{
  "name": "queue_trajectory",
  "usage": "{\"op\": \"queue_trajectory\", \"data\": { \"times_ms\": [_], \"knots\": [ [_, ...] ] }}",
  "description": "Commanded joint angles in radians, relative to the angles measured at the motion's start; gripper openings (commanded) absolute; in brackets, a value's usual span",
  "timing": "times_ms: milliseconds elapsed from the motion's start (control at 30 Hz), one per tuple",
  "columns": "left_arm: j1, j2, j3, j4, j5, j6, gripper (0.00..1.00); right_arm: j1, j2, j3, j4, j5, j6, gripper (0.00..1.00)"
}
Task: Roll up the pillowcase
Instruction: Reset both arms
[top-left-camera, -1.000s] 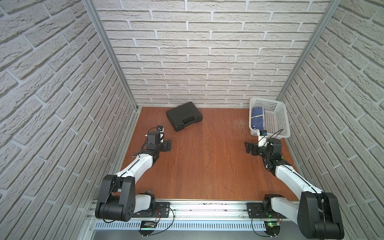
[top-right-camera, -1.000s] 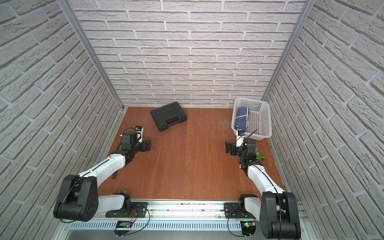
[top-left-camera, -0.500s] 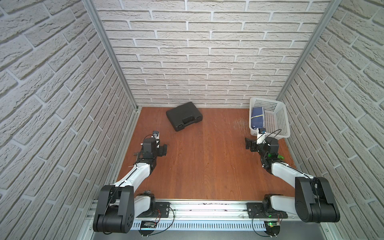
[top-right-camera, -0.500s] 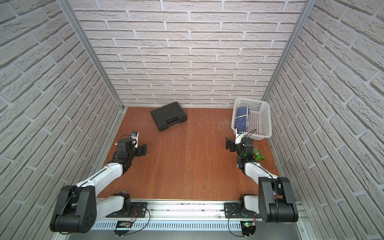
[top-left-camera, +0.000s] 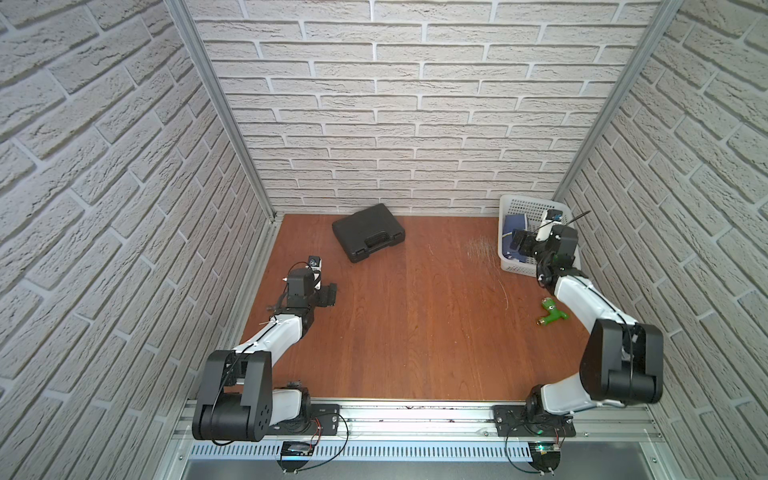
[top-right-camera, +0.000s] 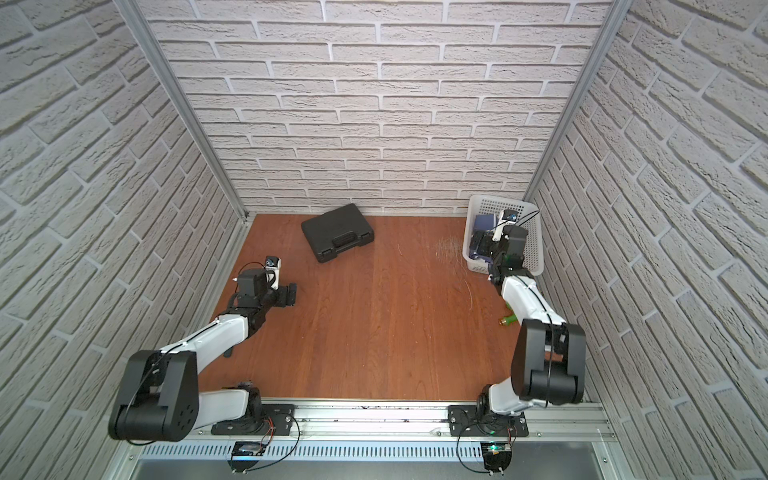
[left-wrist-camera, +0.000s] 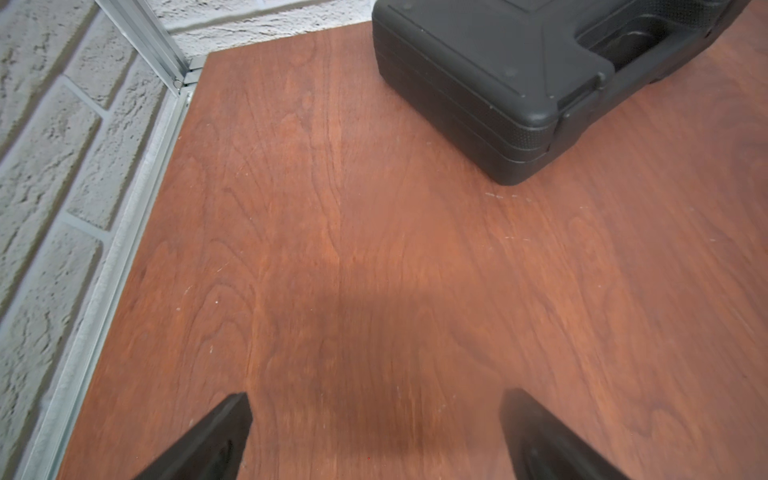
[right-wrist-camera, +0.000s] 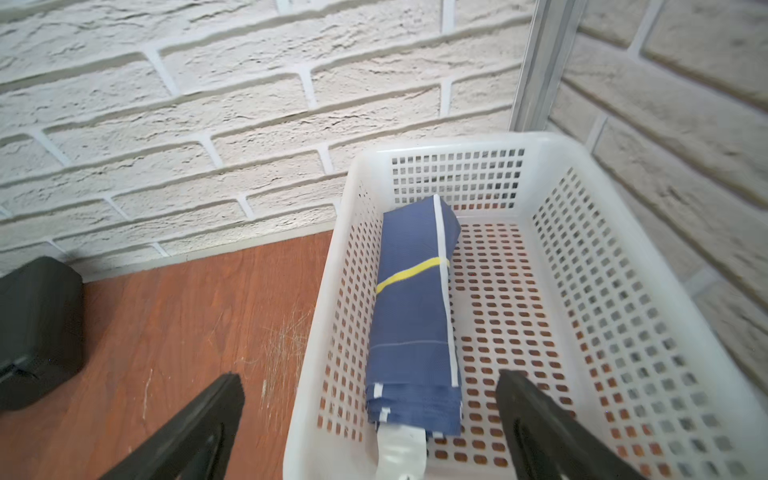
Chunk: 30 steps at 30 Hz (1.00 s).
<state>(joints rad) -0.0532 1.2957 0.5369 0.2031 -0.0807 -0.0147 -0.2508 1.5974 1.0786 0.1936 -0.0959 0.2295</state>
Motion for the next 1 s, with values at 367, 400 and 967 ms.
{"op": "queue_trajectory", "data": {
  "times_ms": [367, 400, 967],
  "knots": [
    [0.019, 0.026, 0.005, -0.003, 0.042, 0.019, 0.99, -0.091, 0.574, 0.648, -0.261, -0.367, 0.272, 0.95],
    [0.02, 0.031, 0.003, 0.001, 0.042, 0.019, 0.99, -0.092, 0.606, 0.687, -0.284, -0.383, 0.276, 0.95],
    [0.021, 0.155, 0.095, -0.045, 0.076, 0.042, 0.98, -0.12, 0.867, 0.994, -0.536, -0.255, 0.227, 0.9]
  ]
}}
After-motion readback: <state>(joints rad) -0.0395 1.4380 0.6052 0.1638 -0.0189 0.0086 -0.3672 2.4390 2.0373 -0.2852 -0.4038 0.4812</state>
